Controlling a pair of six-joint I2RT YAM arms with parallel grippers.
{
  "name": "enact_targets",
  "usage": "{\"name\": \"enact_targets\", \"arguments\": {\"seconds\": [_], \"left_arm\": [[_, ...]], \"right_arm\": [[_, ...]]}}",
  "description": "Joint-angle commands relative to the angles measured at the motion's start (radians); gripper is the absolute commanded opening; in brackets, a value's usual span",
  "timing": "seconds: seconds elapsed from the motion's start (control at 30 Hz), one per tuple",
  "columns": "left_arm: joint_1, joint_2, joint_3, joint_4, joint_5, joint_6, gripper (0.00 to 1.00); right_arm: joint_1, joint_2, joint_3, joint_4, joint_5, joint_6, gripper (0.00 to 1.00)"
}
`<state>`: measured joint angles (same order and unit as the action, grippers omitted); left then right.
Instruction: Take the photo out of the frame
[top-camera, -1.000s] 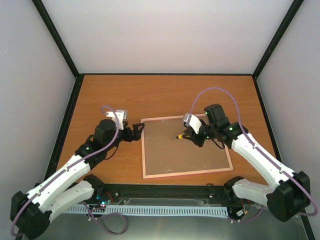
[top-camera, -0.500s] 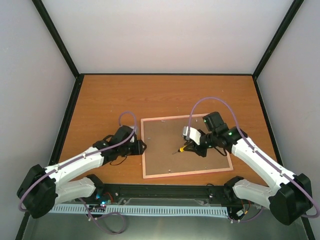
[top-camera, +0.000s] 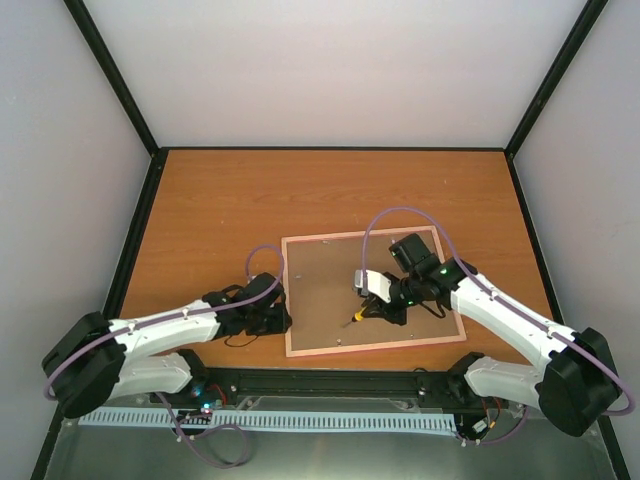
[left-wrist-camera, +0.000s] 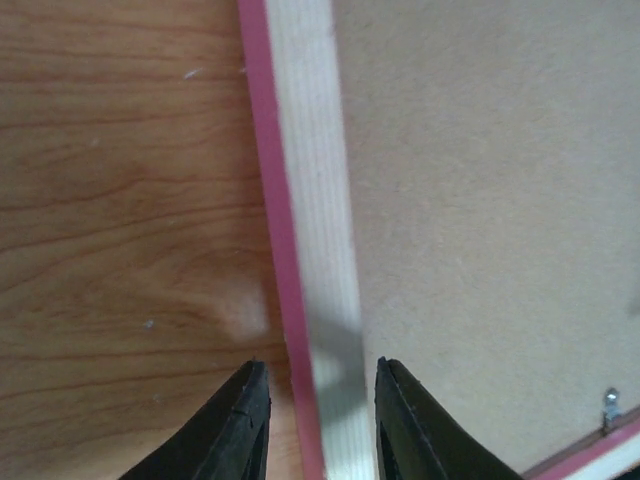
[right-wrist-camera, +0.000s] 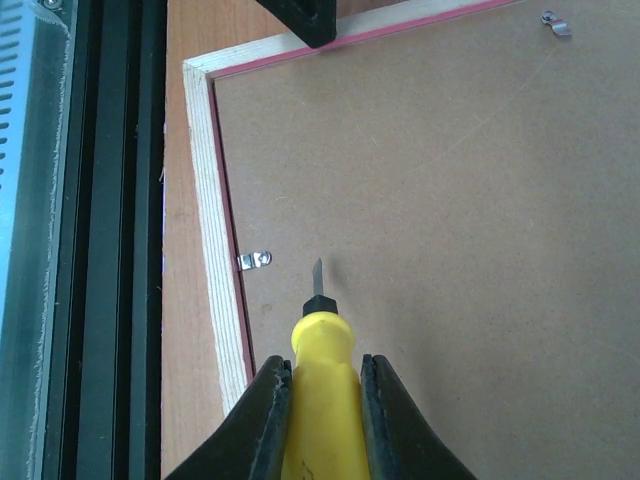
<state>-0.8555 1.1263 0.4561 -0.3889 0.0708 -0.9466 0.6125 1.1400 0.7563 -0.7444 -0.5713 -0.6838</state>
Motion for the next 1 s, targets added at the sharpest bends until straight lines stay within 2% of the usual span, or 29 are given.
{"name": "enact_targets", "arguments": {"seconds": [0.0, 0.17, 0.27, 0.37, 0.43, 0.63, 0.83, 0.97], "left_arm": [[-0.016, 0.068, 0.015, 0.050, -0.018, -0.044, 0.30], [-0.016, 0.114, 0.043, -0.014, -0.098, -0.116, 0.22], [-0.014, 0.110, 0.056, -0.047, -0.176, -0.129, 0.11], [-0.012, 0.119, 0.061, -0.019, -0.235, -0.069, 0.04], [-0.002, 0.141, 0.058, 0.042, -0.227, -0.025, 0.01], [0.002, 0.200, 0.022, 0.234, -0.191, 0.058, 0.01], [0.007, 0.188, -0.024, 0.299, -0.203, 0.052, 0.01], [0.007, 0.090, -0.105, 0.358, -0.209, 0.041, 0.01]], "right_arm": [[0.023, 0.007, -0.002, 0.032, 0.013, 0.015, 0.03], [0.033, 0.004, -0.001, 0.036, 0.028, 0.023, 0.03], [0.033, -0.005, 0.009, 0.019, 0.045, 0.011, 0.03], [0.035, -0.012, 0.051, -0.033, 0.069, -0.022, 0.03], [0.039, -0.008, 0.100, -0.092, 0.087, -0.050, 0.03], [0.066, 0.048, 0.233, -0.276, 0.131, -0.144, 0.03], [0.081, 0.118, 0.257, -0.312, 0.194, -0.187, 0.03], [0.089, 0.171, 0.270, -0.310, 0.192, -0.193, 0.03]]}}
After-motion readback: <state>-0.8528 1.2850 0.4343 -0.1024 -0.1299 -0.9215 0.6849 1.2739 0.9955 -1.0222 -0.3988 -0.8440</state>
